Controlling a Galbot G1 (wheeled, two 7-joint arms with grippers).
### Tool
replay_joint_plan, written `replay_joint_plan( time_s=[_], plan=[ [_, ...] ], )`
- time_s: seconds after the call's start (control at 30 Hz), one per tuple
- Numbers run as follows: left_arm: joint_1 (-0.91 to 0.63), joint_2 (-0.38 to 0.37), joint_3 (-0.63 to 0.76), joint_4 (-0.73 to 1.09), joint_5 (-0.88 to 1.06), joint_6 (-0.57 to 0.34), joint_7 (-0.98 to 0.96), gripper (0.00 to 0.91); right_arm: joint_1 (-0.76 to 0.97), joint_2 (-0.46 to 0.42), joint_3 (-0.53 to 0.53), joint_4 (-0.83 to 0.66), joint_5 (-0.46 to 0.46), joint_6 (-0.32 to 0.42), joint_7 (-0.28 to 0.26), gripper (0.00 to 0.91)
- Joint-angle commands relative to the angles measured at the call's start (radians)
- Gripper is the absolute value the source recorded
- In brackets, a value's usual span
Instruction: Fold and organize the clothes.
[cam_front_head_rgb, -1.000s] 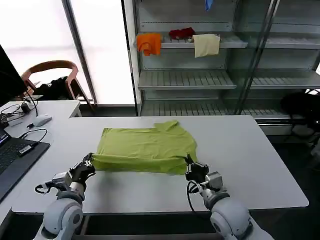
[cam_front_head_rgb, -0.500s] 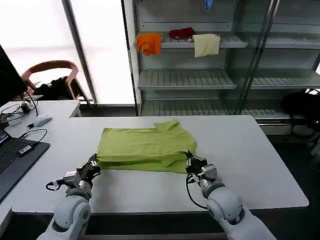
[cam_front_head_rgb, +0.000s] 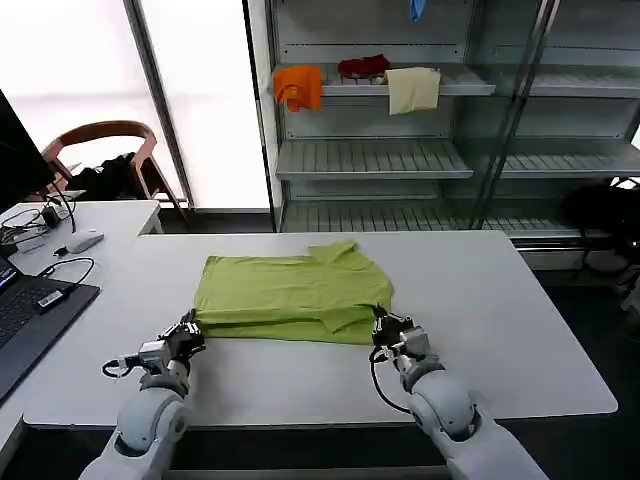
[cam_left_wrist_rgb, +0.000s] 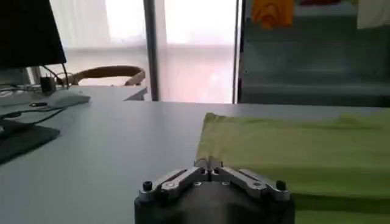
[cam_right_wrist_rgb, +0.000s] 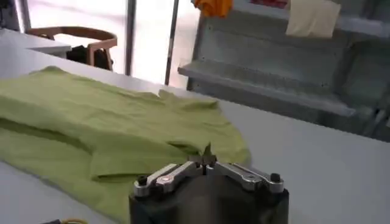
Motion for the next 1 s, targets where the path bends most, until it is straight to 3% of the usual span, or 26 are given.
replay_joint_plan(
  time_s=[0.03, 0.07, 0.1, 0.13, 0.17, 0.23, 0.63, 0.77, 0.87, 1.0],
  plan=[
    [-0.039, 0.001, 0.013, 0.036, 0.019, 0.002, -0.001, 0.564, 0.006, 0.002, -0.001, -0.016, -0.007, 0.0, -0.002, 0.0],
    [-0.041, 0.003, 0.014, 0.037, 0.02, 0.004, -0.001, 0.574, 0.006, 0.002, -0.002, -0.014, -0.005, -0.003, 0.002, 0.0],
    [-0.046, 0.005, 0.014, 0.038, 0.021, 0.007, -0.001, 0.605, 0.006, 0.003, -0.002, -0.011, 0.0, -0.01, 0.008, 0.081],
    [-0.049, 0.008, 0.014, 0.037, 0.02, 0.009, -0.001, 0.645, 0.005, 0.005, -0.002, -0.008, 0.005, -0.02, 0.018, 0.907],
    [-0.05, 0.011, 0.014, 0.037, 0.02, 0.009, 0.0, 0.836, 0.005, 0.006, -0.002, -0.006, 0.008, -0.025, 0.024, 0.907],
    [-0.052, 0.015, 0.011, 0.038, 0.021, 0.011, -0.001, 0.907, 0.005, 0.012, 0.0, 0.0, 0.028, -0.056, 0.06, 0.907],
    [-0.004, 0.049, -0.023, -0.048, 0.027, 0.04, -0.011, 0.907, 0.028, 0.021, 0.011, 0.001, 0.115, -0.057, 0.212, 0.907],
    [0.043, 0.073, -0.051, -0.127, 0.01, 0.082, -0.006, 0.907, 0.003, 0.004, 0.046, 0.041, 0.105, -0.056, 0.193, 0.907],
    [0.084, 0.086, -0.077, -0.191, -0.03, 0.118, -0.001, 0.907, -0.06, -0.03, 0.099, 0.103, 0.108, -0.053, 0.096, 0.907],
    [0.131, 0.083, -0.099, -0.266, -0.131, 0.157, 0.019, 0.907, -0.172, -0.074, 0.142, 0.177, 0.12, 0.019, 0.016, 0.907]
  ],
)
